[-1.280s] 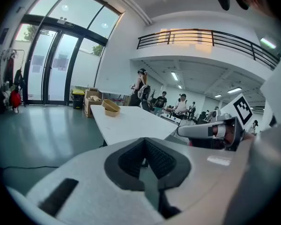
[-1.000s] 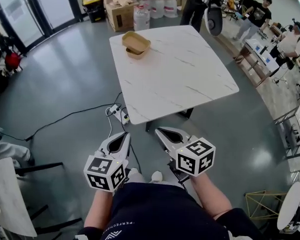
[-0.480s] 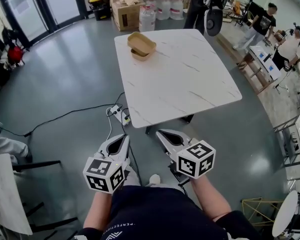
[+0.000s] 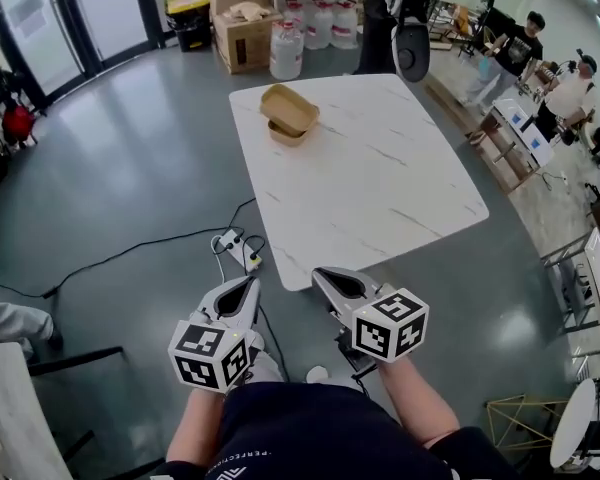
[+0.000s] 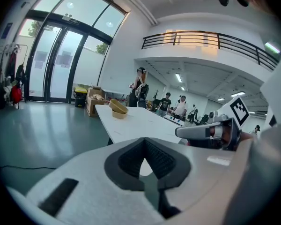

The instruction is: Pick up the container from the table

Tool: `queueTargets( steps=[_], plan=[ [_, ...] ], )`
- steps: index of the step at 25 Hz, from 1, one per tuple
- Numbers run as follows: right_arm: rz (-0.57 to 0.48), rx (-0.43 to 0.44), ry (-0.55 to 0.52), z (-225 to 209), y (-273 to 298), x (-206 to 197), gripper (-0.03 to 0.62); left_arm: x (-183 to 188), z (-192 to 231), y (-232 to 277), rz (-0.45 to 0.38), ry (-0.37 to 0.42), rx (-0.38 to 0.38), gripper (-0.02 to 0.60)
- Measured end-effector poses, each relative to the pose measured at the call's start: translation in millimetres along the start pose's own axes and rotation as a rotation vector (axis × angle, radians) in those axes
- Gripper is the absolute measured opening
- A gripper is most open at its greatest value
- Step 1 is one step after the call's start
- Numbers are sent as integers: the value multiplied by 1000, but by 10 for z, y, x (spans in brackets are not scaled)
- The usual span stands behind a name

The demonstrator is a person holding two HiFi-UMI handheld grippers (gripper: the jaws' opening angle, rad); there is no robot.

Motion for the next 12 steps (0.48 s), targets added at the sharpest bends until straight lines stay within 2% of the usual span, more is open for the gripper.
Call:
queueTargets(
  steps=[12],
  plan=[
    [28,-42,10,102,831,407,0,313,833,97,33,7,-57,-6]
  ],
)
Point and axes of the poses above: the fingertips, and each gripper's own axes: y forward along the fingers, z to its left, x out of its top, the point moved 8 cm from there along -y, backward along the fingers, and after that the axes turned 7 degrees about z, right-handed, at the moved point
